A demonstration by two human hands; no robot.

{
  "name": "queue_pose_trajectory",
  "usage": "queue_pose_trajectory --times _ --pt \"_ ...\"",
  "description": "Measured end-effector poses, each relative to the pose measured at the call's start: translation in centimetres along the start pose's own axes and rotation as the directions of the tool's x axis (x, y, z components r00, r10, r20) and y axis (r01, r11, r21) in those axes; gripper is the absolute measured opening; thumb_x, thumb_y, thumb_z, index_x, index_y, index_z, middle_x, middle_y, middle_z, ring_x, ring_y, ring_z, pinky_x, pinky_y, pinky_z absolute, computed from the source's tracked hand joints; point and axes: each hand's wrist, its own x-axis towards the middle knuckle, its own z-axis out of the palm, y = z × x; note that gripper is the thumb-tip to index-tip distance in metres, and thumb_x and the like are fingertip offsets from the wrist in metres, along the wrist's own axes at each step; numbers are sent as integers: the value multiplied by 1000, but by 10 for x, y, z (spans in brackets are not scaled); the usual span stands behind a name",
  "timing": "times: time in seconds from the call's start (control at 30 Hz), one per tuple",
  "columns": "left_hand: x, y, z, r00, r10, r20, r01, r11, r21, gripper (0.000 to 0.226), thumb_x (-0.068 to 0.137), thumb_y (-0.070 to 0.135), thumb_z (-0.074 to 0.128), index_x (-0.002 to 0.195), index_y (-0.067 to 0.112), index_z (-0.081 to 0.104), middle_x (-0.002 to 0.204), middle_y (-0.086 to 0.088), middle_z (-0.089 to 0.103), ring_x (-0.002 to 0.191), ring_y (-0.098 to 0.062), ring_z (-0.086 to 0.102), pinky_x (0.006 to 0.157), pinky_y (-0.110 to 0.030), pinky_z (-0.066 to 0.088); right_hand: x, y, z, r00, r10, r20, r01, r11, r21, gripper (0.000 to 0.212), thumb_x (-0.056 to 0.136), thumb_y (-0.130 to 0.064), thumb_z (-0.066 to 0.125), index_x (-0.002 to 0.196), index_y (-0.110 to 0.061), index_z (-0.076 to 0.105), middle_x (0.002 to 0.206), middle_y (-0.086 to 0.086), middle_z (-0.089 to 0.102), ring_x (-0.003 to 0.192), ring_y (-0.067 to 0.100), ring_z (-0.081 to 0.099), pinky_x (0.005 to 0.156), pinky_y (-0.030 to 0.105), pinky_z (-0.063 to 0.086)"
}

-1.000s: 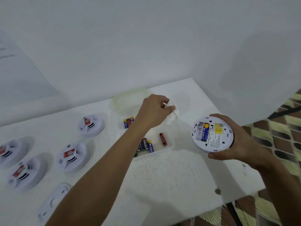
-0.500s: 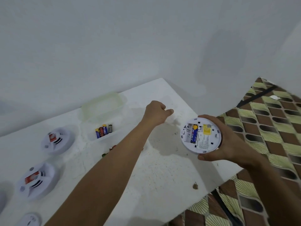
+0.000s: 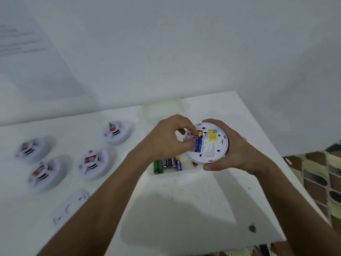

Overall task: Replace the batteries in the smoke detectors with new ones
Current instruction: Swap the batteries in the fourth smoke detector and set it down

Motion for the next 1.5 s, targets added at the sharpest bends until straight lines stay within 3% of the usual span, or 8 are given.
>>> queue_pose_trajectory --times 0.2,0.4,0.63,0.8,1.1,1.23,1.33,1.5 --pt "-27 -13 -25 989 -99 -106 102 994 23 25 73 23 78 90 37 66 103 10 57 88 -6 58 65 -9 43 35 -4 25 987 -45 157 38 998 49 99 50 -5 91 137 -20 45 126 -5 60 117 16 59 88 23 54" --pt "-42 -18 -33 976 -174 -133 187 977 99 27 76 28 76 100 33 66 108 8 58 90 -2 58 64 -6 43 49 -2 37 972 -73 221 62 996 58 102 48 -24 92 138 -21 44 129 -5 58 119 17 59 92 26 53" --pt "-40 -14 -38 984 -178 -29 180 974 140 42 75 31 79 113 31 61 115 5 53 96 -5 58 68 -3 46 53 2 36 968 -89 234 75 995 68 99 47 -26 88 136 -21 45 128 -4 57 117 18 59 88 28 54" --pt "-36 -11 -38 987 -157 27 152 979 136 44 81 35 75 120 30 57 116 7 48 101 -7 55 73 -13 49 54 4 34 973 -111 203 101 993 58 95 47 -25 87 133 -25 47 123 -8 59 114 15 59 85 22 53" --pt "-28 -11 -30 983 -160 92 142 974 176 41 81 27 76 115 25 52 113 4 43 99 -10 51 72 -11 43 49 10 34 978 -93 187 86 995 46 95 45 -25 87 131 -25 48 119 -12 60 110 11 61 84 18 51" --pt "-24 -13 -24 980 -170 100 150 973 175 39 84 23 73 109 27 44 110 7 38 100 -14 50 80 -21 46 48 10 33 983 -80 166 75 997 34 94 44 -23 87 129 -29 48 117 -13 62 108 10 61 83 18 51" --pt "-21 -16 -20 983 -150 102 134 979 154 38 85 22 72 104 25 40 103 10 36 93 -14 50 74 -21 43 47 13 29 985 -77 156 75 997 13 94 44 -15 88 129 -27 50 117 -11 62 106 10 62 82 20 53" --pt "-16 -17 -6 988 -78 -132 91 991 95 29 87 34 68 99 24 42 103 6 38 85 -8 46 67 -18 39 48 10 18 992 -61 113 60 998 13 97 43 -11 87 131 -22 49 112 -9 63 100 12 63 77 34 59"
